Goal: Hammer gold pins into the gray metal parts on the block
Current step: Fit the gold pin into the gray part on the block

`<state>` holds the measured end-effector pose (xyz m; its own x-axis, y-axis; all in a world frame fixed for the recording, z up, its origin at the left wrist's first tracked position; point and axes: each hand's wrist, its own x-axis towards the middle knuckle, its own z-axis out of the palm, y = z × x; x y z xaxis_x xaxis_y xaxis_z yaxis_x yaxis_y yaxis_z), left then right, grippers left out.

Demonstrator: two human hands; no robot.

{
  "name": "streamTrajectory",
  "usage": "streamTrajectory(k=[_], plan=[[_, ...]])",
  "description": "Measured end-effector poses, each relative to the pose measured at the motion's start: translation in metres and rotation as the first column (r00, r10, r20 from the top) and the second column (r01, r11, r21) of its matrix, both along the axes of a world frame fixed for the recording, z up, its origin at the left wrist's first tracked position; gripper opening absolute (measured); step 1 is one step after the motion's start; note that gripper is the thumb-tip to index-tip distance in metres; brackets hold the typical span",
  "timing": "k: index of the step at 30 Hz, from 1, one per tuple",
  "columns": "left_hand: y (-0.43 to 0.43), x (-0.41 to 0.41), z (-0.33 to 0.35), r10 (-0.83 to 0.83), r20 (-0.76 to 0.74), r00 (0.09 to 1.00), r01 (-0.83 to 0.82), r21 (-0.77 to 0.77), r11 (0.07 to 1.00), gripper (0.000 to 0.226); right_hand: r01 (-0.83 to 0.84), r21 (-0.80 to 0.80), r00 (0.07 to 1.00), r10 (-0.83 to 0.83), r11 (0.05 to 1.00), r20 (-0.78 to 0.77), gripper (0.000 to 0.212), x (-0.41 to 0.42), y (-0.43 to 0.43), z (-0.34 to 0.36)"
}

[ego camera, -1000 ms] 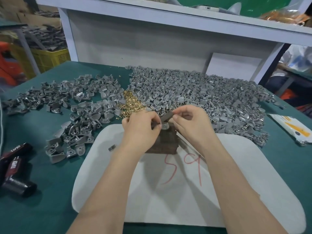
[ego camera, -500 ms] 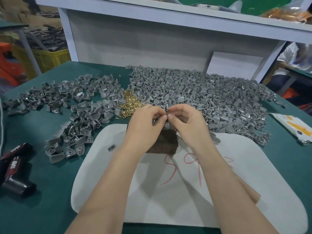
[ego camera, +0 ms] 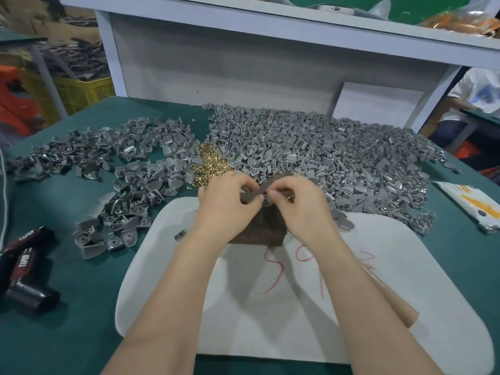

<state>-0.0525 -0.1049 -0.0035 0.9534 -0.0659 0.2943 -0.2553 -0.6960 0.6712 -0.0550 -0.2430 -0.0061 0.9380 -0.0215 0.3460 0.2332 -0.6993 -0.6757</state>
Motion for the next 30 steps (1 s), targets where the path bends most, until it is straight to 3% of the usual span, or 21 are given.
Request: streamTrajectory(k=[3, 9, 17, 23, 30], plan=[[-0.002, 0.0, 0.0, 0.004, -0.023, 1.0, -0.001, 0.12, 0.993, 0.004, 0.001, -0.12, 1.0, -0.001, 0.993, 0.002, 0.01, -0.001, 0.003, 0.0], [-0.003, 0.0, -0.001, -0.005, -0.018, 1.0, 0.008, 0.157, 0.988, 0.008, 0.009, -0.385, 0.999, 0.006, 0.923, 0.038, 0.012, -0.001, 0.009, 0.005], [-0.003, -0.001, 0.003, -0.016, -0.026, 1.0, 0.021, 0.214, 0.977, 0.014, 0.009, -0.7, 1.0, 0.007, 0.714, 0.02, 0.017, 0.003, 0.019, 0.025], [-0.004, -0.001, 0.004, -0.017, -0.017, 1.0, 0.02, 0.253, 0.967, 0.017, 0.01, -0.757, 1.0, -0.013, 0.653, 0.002, 0.023, 0.001, 0.031, 0.032], [-0.004, -0.001, 0.004, -0.022, -0.014, 1.0, 0.024, 0.252, 0.967, 0.019, 0.053, -0.755, 0.998, -0.006, 0.654, 0.064, 0.028, -0.004, 0.031, 0.022]])
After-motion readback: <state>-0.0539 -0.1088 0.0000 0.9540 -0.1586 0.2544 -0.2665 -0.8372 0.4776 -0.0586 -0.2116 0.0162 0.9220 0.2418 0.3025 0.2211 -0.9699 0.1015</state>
